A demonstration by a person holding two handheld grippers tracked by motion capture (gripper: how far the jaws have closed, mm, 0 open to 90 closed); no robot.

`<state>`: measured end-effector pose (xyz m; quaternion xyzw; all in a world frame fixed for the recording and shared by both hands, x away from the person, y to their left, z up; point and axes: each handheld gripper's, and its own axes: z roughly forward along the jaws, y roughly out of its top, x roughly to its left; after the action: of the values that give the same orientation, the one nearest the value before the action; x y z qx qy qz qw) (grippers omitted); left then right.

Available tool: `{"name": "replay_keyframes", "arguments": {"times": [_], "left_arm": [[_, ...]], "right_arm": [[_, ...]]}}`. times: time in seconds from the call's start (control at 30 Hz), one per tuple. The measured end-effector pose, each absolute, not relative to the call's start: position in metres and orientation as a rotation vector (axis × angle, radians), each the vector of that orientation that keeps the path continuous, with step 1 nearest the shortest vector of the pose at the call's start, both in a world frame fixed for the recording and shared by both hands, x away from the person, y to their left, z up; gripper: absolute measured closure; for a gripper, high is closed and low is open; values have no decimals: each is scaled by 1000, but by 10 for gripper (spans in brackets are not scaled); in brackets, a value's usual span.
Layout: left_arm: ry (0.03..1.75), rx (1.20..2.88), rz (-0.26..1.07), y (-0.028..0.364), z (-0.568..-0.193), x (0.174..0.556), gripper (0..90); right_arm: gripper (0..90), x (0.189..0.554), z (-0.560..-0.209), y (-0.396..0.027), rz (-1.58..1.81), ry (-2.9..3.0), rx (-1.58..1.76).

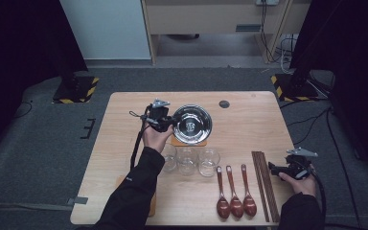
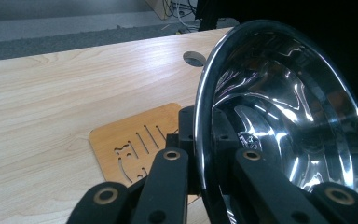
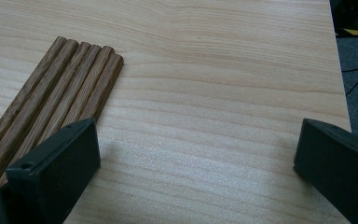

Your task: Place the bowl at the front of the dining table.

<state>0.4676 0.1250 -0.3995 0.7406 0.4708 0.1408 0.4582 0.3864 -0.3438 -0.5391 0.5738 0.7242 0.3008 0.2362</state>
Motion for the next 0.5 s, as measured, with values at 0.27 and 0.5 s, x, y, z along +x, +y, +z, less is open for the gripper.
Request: {"name": "replay_keyframes", "arguments": {"times": [0.27,0.5], "left_arm": [[1191,1815,346,126,-407,477,859],[1187,1822,353,119,-405,482,859]], "right_arm": [[3,386,-539,-344,825,1986,1574],[3,386,-539,-344,825,1986,1574]]}}
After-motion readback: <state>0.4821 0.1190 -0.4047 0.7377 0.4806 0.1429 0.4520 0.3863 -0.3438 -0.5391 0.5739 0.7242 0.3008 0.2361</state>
